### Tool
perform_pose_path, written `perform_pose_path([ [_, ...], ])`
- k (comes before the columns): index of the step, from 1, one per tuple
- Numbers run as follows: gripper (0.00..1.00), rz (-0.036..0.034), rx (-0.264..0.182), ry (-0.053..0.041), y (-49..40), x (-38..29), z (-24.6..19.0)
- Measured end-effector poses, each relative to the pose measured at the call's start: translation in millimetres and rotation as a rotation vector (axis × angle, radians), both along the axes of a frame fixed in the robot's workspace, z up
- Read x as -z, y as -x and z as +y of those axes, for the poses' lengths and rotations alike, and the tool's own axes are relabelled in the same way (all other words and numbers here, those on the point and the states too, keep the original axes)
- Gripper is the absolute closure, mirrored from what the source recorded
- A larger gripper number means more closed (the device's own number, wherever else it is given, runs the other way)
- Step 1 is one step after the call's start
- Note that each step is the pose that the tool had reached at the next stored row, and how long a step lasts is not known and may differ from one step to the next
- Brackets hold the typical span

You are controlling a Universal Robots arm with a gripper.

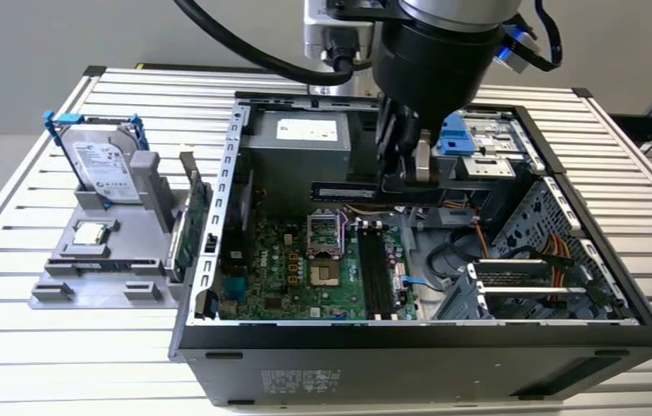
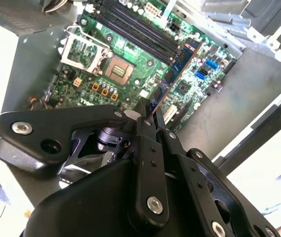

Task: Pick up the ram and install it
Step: 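Pick up the ram and move it above insertion slot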

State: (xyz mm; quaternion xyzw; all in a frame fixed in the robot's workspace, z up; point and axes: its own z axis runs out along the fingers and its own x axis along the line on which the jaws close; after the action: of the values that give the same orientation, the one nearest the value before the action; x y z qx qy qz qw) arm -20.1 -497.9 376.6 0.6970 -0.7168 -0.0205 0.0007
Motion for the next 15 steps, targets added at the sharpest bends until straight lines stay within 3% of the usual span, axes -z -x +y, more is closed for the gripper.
perform_pose_path([
  [15, 1.0, 0.001, 0.0, -0.0001, -23.4, 0.0, 0.1],
])
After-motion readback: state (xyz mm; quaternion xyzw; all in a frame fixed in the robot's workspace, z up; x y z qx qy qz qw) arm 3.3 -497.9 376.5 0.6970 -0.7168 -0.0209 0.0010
